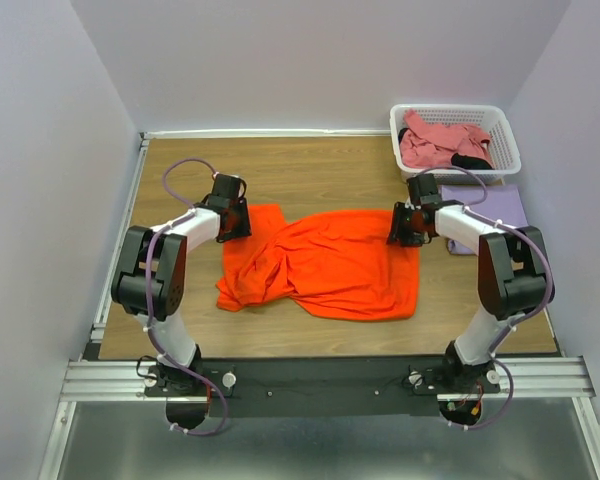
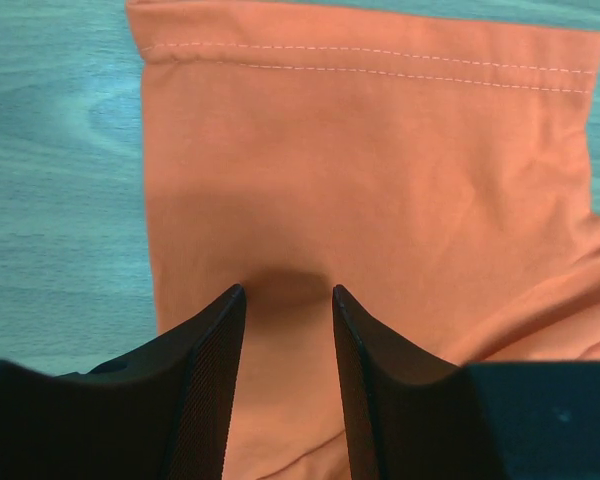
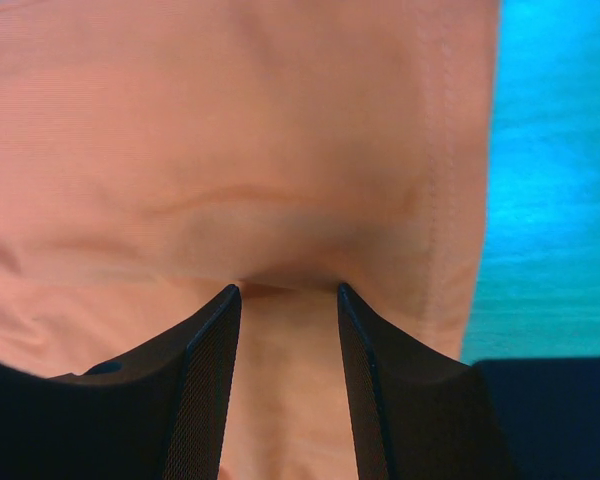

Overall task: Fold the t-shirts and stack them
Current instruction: Flatten the tshirt out

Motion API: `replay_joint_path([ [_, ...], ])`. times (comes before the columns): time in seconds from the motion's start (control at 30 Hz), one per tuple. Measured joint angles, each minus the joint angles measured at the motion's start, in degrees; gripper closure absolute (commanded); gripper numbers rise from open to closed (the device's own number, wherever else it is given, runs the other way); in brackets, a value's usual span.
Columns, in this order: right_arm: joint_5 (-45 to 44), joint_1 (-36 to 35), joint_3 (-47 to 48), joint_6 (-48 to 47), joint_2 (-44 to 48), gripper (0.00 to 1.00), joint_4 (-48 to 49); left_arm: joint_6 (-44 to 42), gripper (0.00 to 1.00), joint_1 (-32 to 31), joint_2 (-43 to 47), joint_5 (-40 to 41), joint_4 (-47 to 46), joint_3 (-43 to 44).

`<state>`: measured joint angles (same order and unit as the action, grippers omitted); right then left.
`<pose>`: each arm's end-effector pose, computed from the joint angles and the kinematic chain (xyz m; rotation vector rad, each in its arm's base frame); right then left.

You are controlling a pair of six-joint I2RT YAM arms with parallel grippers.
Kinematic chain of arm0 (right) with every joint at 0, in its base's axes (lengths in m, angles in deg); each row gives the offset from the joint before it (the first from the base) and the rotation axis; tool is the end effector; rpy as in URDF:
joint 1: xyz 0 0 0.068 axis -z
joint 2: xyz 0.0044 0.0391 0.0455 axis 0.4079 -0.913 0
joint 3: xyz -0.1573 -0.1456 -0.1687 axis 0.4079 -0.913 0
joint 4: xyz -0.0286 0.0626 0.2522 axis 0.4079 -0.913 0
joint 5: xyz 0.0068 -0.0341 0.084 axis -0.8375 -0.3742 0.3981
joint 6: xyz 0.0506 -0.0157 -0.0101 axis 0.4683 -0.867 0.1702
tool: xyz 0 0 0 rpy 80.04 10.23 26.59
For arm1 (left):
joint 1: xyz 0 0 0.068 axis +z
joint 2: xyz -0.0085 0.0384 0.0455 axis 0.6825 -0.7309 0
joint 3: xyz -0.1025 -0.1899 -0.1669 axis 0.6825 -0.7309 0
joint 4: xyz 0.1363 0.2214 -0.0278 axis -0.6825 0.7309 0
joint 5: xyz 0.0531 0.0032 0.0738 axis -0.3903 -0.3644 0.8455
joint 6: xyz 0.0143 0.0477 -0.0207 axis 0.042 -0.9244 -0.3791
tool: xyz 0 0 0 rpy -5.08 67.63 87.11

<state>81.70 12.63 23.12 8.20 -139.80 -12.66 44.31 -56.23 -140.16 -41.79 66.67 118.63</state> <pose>0.3347 0.0693 0.1632 0.2255 2.6788 0.2391 0.3457 -0.0792 0.1640 -0.2258 2.5444 -0.1761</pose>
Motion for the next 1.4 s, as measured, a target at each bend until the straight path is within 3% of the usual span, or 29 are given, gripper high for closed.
replay_joint_path([
  [0.3,-0.1,2.7,-6.9,-0.1,5.4,0.48,2.9,-0.8,0.45,1.9,2.3,1.3,-1.9,-3.3],
  [0.5,-0.1,2.9,-7.7,-0.1,6.5,0.48,2.4,-1.7,0.3,2.5,2.2,2.6,-0.3,-2.3],
  [0.57,0.3,2.9,-7.3,-0.3,6.5,0.47,1.6,-1.9,0.2,2.6,1.7,2.6,0.7,-0.2],
  [0.67,1.4,2.9,-5.3,-0.8,6.6,0.46,-0.3,-2.1,0.16,2.6,1.9,3.2,1.4,2.7],
  [0.8,2.9,2.9,-1.6,-1.5,8.2,0.45,-1.7,-2.3,0.17,2.8,3.1,5.4,1.5,4.9],
  [1.0,4.7,2.9,0.6,-2.2,11.9,0.45,-2.5,-2.5,0.3,4.8,3.8,6.9,1.7,4.9],
  [1.23,6.5,2.9,0.6,-2.2,12.3,0.45,-3.7,-2.7,0.42,5.4,-2.2,7.0,1.8,6.9],
  [1.4,7.0,2.9,0.6,-2.3,12.4,0.45,-4.1,-2.9,0.42,5.4,-5.4,6.9,2.0,7.4],
])
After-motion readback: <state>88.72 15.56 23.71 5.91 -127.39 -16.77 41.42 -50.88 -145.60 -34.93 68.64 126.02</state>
